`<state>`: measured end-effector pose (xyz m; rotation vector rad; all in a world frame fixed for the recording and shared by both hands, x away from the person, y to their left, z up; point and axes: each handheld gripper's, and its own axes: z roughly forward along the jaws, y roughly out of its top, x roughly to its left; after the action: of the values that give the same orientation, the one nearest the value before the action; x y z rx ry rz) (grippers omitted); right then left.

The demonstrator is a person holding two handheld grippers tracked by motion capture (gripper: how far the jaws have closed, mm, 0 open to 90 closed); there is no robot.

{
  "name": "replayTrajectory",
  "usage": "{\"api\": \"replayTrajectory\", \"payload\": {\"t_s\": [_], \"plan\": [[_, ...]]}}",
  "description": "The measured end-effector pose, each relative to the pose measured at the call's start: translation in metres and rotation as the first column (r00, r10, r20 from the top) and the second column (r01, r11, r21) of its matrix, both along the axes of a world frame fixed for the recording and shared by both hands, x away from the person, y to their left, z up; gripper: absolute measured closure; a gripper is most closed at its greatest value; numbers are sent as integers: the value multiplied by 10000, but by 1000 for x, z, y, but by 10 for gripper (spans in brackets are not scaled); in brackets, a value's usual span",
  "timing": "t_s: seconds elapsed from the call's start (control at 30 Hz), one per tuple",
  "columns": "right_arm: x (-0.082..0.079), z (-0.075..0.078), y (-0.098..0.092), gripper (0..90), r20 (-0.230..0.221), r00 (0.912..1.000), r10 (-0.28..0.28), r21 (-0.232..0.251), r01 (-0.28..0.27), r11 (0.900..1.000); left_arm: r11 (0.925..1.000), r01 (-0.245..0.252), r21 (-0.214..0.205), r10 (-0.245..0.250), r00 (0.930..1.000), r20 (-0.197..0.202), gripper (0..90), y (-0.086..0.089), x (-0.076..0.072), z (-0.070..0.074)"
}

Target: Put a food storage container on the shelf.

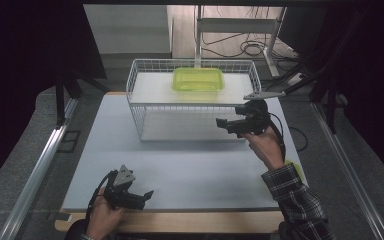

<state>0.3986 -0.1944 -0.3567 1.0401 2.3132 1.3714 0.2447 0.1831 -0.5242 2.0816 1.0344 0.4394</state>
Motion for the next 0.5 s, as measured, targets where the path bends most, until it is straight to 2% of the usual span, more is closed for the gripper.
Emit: {"api": "replayTrajectory", "payload": {"t_s": [0.2,0.5], "plan": [[-10,-12,-8,78,-102,9999,-33,-109,32,9999,10000,-27,9,27,10000,-39,0,-1,0,0],[-30,-24,-15,71,33,10000,70,-287,-69,9996,10000,-27,36,26,10000,46,0,-1,-1,2]]}}
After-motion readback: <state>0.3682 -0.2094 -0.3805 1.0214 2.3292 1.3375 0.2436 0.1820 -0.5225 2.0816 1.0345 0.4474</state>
